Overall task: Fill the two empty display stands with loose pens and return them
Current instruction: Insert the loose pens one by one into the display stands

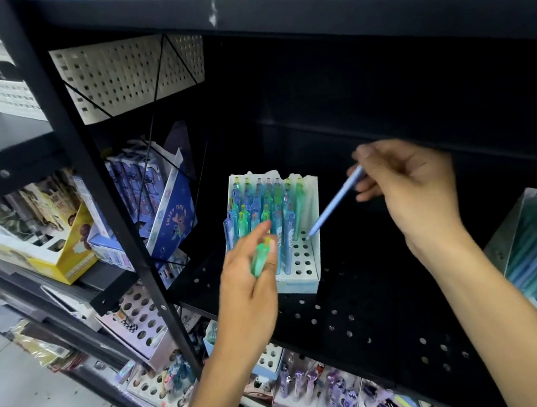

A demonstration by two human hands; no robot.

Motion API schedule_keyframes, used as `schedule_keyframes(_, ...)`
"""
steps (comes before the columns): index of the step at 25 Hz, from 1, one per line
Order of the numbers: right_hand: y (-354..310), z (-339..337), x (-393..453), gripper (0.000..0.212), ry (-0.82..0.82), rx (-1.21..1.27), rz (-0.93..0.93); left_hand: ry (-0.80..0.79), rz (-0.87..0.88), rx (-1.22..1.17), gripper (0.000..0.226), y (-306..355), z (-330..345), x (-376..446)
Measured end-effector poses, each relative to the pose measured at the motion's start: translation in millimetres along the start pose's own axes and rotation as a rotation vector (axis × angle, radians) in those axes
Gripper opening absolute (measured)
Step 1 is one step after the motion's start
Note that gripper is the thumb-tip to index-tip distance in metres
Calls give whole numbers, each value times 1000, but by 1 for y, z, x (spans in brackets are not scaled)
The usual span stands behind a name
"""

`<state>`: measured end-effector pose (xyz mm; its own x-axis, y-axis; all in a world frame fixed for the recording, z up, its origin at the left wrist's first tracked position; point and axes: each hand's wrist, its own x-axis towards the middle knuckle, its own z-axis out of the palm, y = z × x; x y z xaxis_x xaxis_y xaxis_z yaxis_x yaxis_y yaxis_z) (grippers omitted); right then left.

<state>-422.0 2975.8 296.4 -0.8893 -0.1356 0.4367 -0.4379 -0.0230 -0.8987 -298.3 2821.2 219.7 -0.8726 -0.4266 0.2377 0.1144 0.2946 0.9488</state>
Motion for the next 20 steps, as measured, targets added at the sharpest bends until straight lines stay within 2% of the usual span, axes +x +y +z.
schedule_keyframes(2, 12, 4, 3, 15, 56, -133, -33, 103, 32, -12, 46, -4, -4, 2)
schedule_keyframes(4, 33, 18, -2, 10, 7, -234, -27, 133, 40, -14, 42, -7, -3, 2)
schedule_keyframes(8, 59, 30, -5, 12, -34, -306, -36, 137, 38, -34, 35, -5, 0, -1)
schedule_keyframes(15, 54, 36, 4, 14, -83, -374, -58, 142, 2, -73, 30, -8, 0, -4)
schedule_keyframes(20, 51, 36, -3, 17, -135, -533, -154, 162, -6, -96, 33, -9, 0, -3)
